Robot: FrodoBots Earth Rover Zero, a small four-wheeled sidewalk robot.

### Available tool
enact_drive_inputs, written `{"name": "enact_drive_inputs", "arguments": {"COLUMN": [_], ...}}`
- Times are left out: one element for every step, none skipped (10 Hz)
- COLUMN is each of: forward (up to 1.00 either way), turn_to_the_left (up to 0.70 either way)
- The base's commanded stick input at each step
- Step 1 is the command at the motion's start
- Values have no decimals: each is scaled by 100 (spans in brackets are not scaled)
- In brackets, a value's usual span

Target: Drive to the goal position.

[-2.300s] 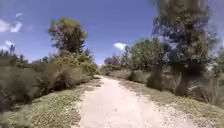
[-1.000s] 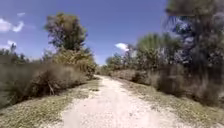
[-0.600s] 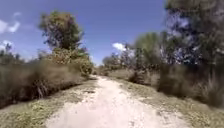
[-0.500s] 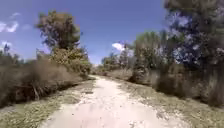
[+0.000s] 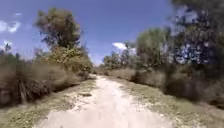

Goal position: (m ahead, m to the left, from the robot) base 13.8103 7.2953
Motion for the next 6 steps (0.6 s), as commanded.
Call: {"name": "enact_drive_inputs", "arguments": {"forward": [70, 70, 70, 70, 70, 70], "turn_to_the_left": [0, 0, 0, 0, 0, 0]}}
